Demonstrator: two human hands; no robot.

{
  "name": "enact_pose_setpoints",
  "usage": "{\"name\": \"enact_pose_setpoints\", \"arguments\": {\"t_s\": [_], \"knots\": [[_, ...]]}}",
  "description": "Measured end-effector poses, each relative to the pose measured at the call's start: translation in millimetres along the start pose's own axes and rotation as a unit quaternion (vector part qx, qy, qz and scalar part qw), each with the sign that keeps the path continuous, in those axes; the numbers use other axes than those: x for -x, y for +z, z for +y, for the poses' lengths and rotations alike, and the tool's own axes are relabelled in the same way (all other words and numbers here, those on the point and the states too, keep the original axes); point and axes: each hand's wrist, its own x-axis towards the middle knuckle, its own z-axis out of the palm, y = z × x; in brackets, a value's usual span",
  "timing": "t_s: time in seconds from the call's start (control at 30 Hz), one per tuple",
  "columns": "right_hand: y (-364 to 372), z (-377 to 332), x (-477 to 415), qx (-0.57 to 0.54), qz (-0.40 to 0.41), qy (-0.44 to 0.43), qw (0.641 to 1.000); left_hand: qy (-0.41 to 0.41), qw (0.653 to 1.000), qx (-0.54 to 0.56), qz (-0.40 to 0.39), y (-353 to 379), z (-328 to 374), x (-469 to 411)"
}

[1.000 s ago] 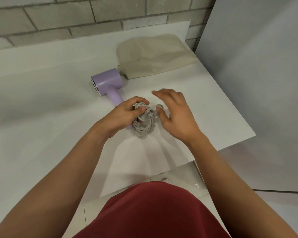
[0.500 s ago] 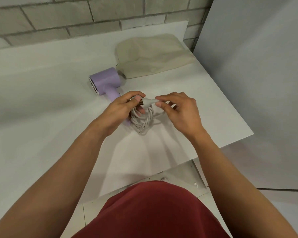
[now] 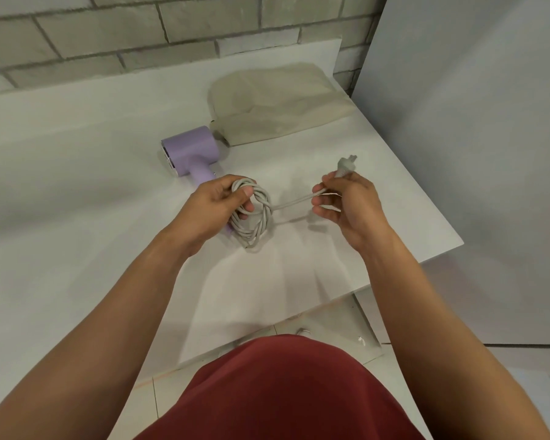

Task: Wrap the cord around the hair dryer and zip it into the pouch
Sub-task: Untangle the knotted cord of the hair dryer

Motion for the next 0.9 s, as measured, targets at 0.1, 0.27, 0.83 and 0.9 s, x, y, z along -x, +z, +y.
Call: {"name": "enact_pose_setpoints", "arguments": {"t_s": [0.1, 0.27, 0.83, 0.9], "knots": [[-10.2, 10.1, -9.1, 0.000, 0.017, 0.039, 0.999, 0.010, 1.000, -0.004, 0.007, -1.7, -2.4, 3.6], [-2.1, 32.9, -16.0, 0.134, 0.051, 0.047, 0.989, 0.024, 0.999, -0.025, -0.009, -0.2, 0.5, 8.4], [-2.5, 31.6, -8.9, 0.430, -0.052, -0.183, 0.883, 0.081, 0.988, -0.125, -0.043, 3.5, 9.2, 26.5], [2.9, 20.3, -5.8, 0.421, -0.117, -0.226, 0.871, 0.123, 0.979, -0.157, -0.045, 3.4, 9.0, 26.0]]}}
